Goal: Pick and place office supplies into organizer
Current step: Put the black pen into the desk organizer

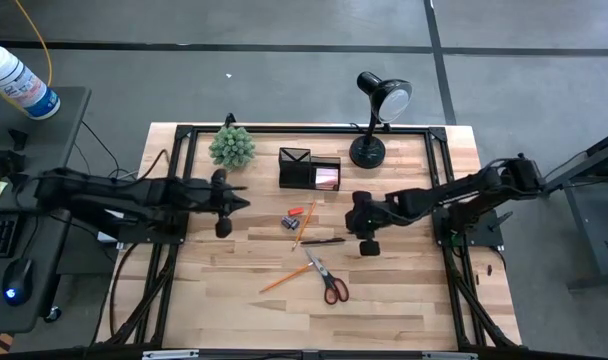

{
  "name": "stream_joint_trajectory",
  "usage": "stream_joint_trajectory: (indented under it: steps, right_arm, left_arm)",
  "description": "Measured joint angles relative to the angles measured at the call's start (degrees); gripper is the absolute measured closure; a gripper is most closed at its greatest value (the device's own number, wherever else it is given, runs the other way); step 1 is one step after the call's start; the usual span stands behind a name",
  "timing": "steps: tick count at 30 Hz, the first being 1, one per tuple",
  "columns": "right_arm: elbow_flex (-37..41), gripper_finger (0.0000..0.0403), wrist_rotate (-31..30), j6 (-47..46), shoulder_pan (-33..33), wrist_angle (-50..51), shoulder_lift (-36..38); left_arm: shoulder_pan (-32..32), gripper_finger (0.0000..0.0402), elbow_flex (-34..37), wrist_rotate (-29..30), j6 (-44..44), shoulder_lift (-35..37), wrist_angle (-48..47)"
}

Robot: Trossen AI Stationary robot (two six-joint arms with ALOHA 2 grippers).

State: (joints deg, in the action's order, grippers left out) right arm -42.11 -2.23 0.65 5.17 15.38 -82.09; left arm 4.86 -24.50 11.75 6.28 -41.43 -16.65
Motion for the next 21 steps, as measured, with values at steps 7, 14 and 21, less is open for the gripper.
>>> stream_joint_trajectory:
  steps: [7, 14, 21]
  right_arm:
    - [-1.2, 0.0313, -8.2, -0.6, -1.6, -4.6, -0.3]
    - [-1.6, 0.0312, -12.5, -9.9, -1.8, -4.6, -0.3]
    - [-1.6, 0.0315, 1.8, -7.3, -2.7, -4.5, -1.4]
  left_arm:
    - [0.0, 0.0401, -8.5, -2.7, -1.0, -11.8, -6.5]
    - [0.0, 0.0401, -10.5, -11.7, -5.1, -17.3, -7.6]
    - [0.0, 0.0401, -10.5, -12.1, -8.1, -19.2, -7.4]
